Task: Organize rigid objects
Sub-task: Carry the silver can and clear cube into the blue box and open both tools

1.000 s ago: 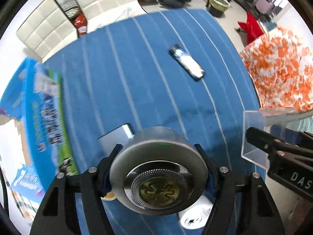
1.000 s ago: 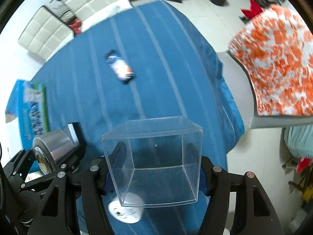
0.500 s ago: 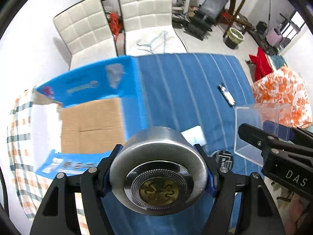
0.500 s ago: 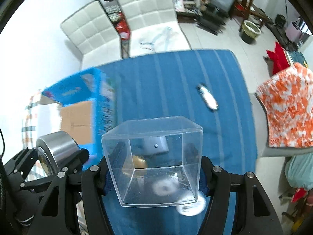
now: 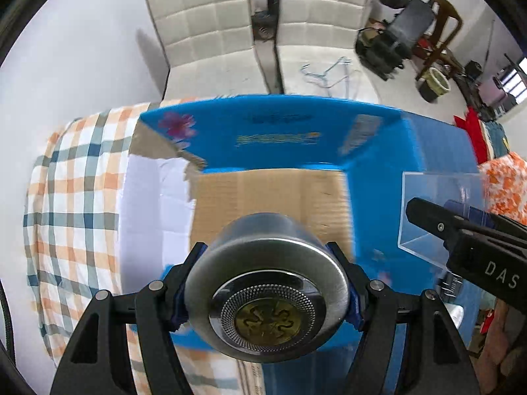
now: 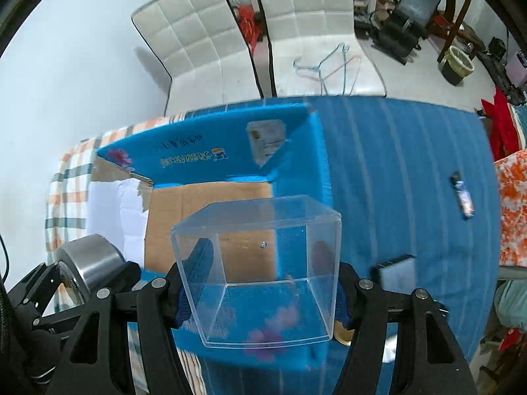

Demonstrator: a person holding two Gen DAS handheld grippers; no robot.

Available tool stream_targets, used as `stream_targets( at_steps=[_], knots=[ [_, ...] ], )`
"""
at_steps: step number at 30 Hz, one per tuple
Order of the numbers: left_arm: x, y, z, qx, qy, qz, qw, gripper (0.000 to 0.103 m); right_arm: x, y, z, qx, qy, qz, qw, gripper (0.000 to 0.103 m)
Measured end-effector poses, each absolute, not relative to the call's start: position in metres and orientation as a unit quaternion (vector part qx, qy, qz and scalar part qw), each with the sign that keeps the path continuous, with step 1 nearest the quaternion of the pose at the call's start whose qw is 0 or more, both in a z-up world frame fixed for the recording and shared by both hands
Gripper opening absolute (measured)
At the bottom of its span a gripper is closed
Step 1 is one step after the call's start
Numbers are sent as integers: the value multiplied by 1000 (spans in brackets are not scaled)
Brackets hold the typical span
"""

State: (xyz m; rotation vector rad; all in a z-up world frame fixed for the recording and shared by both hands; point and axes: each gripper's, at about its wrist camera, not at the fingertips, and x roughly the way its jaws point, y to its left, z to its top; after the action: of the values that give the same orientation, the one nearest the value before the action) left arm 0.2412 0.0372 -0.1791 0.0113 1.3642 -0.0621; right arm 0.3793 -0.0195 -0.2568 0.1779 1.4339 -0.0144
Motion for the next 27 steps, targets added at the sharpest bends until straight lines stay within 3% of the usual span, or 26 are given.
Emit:
stream_targets(
  at_steps=[10, 16, 23, 27],
  knots=[
    [287, 61, -262, -2, 665, -51, 745, 69, 434, 11, -368, 82, 709, -46, 699, 67],
    [296, 54, -297, -16, 688, -82, 721, 69, 453, 18, -399, 95, 728, -57, 676, 68],
    [307, 51, -305, -67, 691, -122, 710, 69, 469, 17, -411, 127, 741, -61, 657, 82],
    [315, 48, -305, -82, 687, -135, 709, 69, 478, 13, -415, 141, 745, -71, 648, 83]
  ],
)
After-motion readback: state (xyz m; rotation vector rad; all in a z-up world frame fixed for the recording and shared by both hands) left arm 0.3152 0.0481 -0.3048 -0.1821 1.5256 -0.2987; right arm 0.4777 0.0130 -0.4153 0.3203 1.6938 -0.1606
